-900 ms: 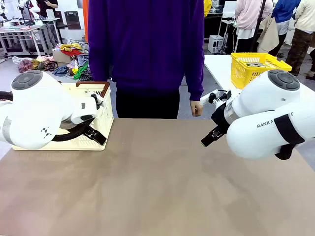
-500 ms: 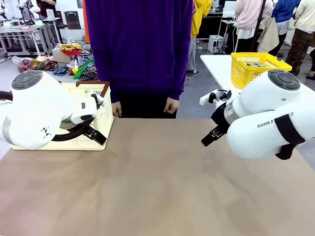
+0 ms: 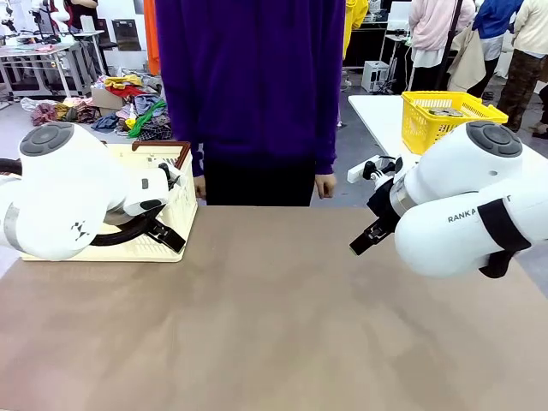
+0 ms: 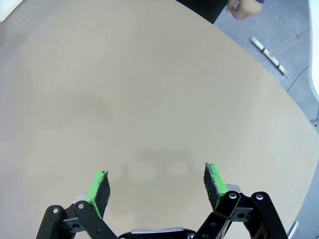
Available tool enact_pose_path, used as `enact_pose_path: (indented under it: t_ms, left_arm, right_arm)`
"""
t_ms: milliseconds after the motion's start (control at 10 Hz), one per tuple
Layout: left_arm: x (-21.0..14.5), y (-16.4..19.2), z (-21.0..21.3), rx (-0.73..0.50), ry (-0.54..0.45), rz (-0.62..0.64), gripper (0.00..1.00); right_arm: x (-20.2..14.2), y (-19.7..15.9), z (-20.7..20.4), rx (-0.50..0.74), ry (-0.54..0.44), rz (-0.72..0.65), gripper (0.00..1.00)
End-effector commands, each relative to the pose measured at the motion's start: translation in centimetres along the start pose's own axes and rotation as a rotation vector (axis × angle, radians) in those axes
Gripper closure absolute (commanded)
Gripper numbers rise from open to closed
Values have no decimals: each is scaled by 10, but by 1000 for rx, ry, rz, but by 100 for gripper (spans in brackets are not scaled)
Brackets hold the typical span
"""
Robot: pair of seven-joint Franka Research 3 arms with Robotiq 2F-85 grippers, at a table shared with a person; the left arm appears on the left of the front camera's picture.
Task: Place the drinks into the Shopping basket.
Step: Pick up one drink and place it into the Shopping basket.
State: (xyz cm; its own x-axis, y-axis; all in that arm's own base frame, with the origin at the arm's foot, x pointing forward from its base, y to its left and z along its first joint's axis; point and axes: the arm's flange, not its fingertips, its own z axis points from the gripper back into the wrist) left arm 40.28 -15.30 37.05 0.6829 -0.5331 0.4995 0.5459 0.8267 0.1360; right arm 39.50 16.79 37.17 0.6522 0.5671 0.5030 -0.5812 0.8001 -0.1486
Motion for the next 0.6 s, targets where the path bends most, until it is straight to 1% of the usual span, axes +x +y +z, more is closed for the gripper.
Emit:
enact_pose_path:
  t_ms: [0,500]
  left_arm:
    - [0,1,0,0,0,2,0]
    - [0,1,0,0,0,2,0]
  right_arm:
    - [0,0,0,0,0,-1,0]
    - [0,0,0,0,0,-1,0]
